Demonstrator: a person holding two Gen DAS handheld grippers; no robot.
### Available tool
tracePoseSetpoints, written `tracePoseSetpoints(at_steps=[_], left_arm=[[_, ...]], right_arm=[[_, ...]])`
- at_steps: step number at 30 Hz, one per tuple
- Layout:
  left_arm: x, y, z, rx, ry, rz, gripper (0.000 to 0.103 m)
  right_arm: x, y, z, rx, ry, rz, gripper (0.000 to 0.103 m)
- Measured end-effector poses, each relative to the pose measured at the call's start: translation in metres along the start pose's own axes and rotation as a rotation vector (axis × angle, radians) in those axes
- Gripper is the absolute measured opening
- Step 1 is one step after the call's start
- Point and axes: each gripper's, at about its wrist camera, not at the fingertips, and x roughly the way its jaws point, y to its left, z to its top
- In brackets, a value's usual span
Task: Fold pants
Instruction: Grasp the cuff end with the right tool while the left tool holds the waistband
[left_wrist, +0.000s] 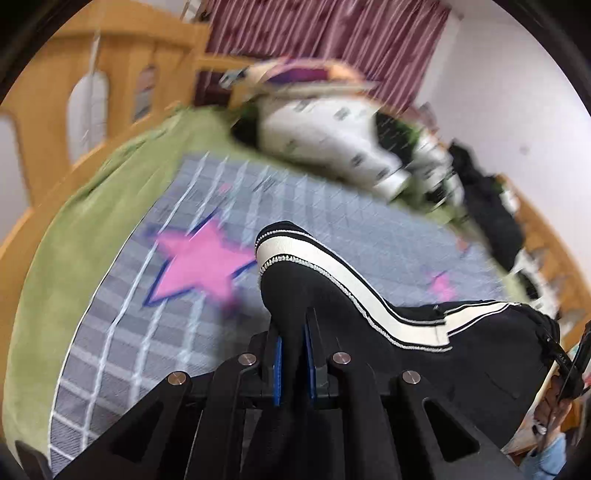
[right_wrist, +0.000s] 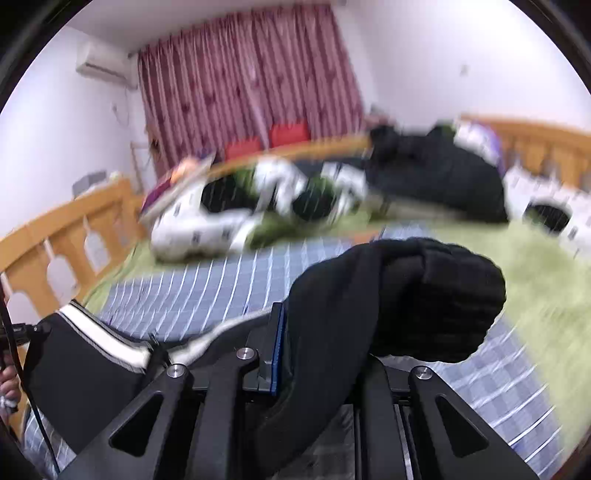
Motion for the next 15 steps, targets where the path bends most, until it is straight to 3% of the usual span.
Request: tracePoseSetpoints(at_steps=[3,4,6,7,9,10,12,15], left_arm=[[0.039,0.033,-0.032,-0.048,0.102,0.059,0.012],[0.046,0.039,-0.038,-0.061,0.114,0.064,0.014],[0.05,0.045,-0.046,-0.091,0.116,0.074,0.025],[0.049,0.046,-0.048,-0.109,0.114,0.087,0.04],[0.046,0.045,-0.051,-0.125,0.108,0.084,0.053],[0.044,0.044,-0.051,-0.125,0.103,0.084,0.061],[0.035,0.038,-0.056,-0.115,0.077,0.086,0.063],[0.029,0.034,-0.065,-0.127,0.069,0.057,0.063]], right_arm=[[0.047,-0.011,-0.056,0.041,0.214,-0.02,0.019],[0.051,-0.019,-0.073,0.073,0.239,-0.039,0.02],[0.04,-0.032,-0.09,0.139,0.217,0.034,0.032],[0.034,-0.037,-0.093,0.162,0.235,0.068,0.036],[0.02,-0.048,-0.096,0.21,0.28,0.09,0.037],[0.011,-0.051,-0.096,0.221,0.284,0.079,0.046],[-0.009,-0.058,-0.092,0.225,0.254,0.029,0.057],[-0.019,-0.08,-0.085,0.312,0.226,0.043,0.07]])
